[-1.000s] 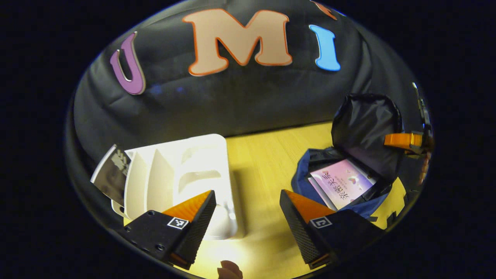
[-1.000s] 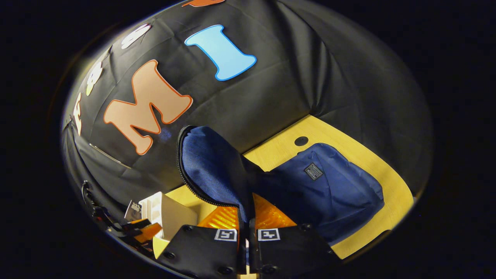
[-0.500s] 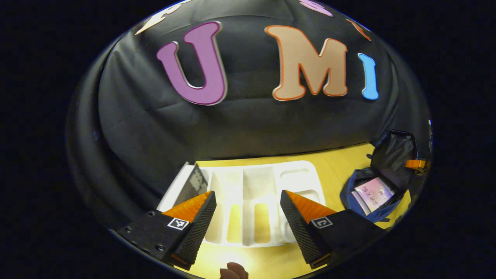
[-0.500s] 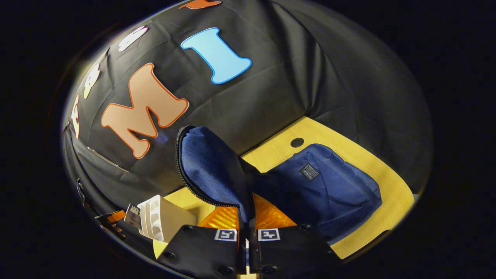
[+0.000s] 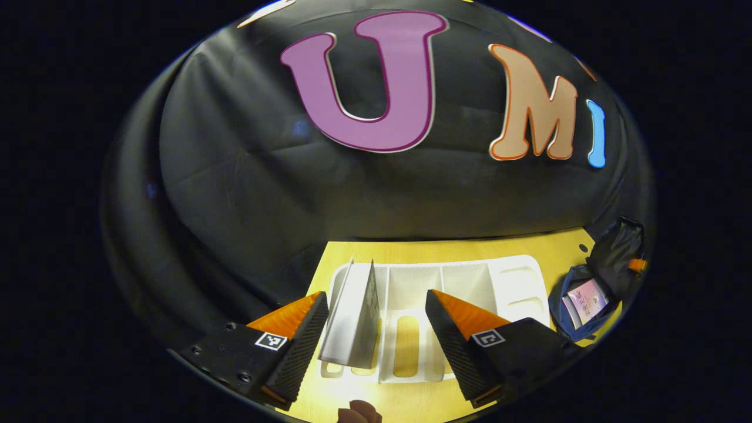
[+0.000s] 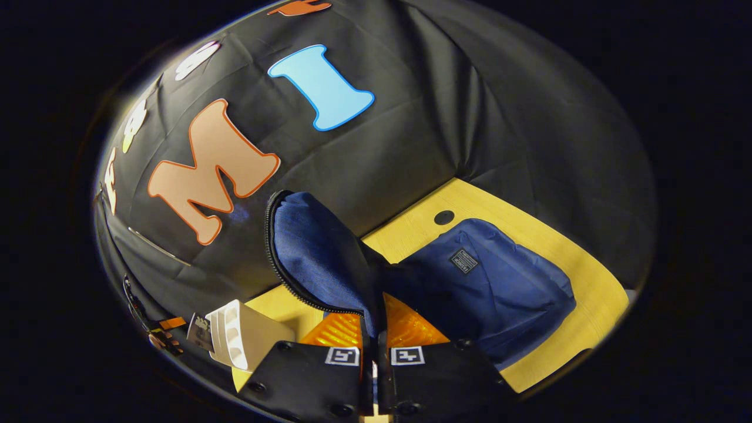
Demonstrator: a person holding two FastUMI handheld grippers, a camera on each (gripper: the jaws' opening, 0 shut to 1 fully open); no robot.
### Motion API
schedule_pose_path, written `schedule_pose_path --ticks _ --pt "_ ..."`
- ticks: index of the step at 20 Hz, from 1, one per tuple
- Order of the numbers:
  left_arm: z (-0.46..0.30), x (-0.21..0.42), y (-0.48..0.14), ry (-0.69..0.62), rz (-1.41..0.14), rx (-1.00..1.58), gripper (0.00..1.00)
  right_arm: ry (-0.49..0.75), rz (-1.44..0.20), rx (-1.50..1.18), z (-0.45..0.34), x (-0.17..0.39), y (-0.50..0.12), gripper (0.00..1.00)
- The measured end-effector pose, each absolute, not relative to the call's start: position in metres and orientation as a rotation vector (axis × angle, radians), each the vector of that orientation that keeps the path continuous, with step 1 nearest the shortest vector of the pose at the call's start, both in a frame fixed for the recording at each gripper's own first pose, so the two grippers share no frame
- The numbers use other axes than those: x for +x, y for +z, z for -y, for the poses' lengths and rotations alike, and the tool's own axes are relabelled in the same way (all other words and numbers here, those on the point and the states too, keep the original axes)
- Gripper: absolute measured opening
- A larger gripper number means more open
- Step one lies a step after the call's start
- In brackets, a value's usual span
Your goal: Open the schoolbag, grab two books from the bookshelf and put them into the schoolbag.
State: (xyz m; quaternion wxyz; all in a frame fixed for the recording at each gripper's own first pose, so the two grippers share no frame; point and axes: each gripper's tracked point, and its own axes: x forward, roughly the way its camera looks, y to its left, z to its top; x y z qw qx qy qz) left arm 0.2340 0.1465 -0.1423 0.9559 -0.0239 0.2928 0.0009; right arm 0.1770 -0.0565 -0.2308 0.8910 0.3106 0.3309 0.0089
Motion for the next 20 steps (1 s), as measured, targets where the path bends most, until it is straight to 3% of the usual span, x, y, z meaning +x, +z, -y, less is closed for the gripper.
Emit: schedule_pose_path --ticks 13,17,19,20 --pt "-0.167 0.235 -0.231 -0.048 -0.921 -0.102 0.9 -0.008 -0.686 0.658 0.062 0.174 -0.23 0.07" --pt "-0.172 0.231 -0.248 -0.044 -0.987 -0.108 0.78 -0.011 -0.686 0.657 0.064 0.175 -0.23 0.07" --pt "-0.173 0.229 -0.251 -0.049 -1.009 -0.116 0.63 -0.01 -0.685 0.655 0.063 0.175 -0.23 0.06" --pt "-0.172 0.229 -0.254 -0.052 -1.012 -0.115 0.45 -0.01 -0.686 0.654 0.064 0.175 -0.23 0.06"
